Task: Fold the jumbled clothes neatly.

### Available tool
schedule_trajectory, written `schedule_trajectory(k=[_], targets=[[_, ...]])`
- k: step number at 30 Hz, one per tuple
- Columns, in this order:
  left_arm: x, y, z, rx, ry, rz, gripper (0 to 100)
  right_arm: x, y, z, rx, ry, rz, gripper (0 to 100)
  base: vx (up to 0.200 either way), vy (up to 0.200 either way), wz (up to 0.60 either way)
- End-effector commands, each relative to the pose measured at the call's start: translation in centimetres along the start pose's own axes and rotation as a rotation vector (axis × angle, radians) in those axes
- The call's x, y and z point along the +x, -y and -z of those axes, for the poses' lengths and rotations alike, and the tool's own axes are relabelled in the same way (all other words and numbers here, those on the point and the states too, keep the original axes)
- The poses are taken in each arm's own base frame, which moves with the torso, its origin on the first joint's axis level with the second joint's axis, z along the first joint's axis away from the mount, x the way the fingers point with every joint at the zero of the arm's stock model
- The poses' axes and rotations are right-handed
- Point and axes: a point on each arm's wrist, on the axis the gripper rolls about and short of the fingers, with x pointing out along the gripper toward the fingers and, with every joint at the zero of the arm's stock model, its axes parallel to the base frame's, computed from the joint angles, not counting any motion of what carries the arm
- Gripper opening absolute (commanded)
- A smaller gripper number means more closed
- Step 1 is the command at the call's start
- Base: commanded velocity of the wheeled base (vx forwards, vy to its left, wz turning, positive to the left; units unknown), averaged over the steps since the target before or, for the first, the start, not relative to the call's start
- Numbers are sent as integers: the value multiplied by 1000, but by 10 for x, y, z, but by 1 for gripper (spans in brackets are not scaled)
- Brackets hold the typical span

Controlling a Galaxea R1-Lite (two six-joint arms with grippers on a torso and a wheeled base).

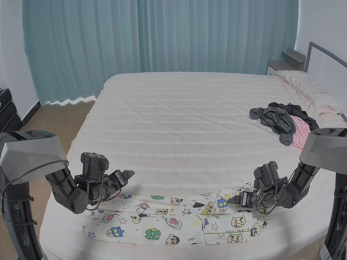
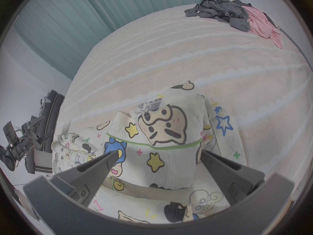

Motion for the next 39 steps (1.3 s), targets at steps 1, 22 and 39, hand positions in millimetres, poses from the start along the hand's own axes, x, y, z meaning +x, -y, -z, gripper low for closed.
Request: schedule_trajectory(k=[1, 22, 39], targets=[[8, 3, 28, 32, -63, -23, 100, 0, 0, 1, -1, -4, 0, 100, 0, 0, 0], [-15, -14, 64, 105, -114, -171, 100, 1, 1, 3, -1, -10, 5, 100, 0, 0, 0], [-16, -39, 45, 76, -148, -346, 100, 1, 1, 2, -1, -9, 4, 100, 0, 0, 0]])
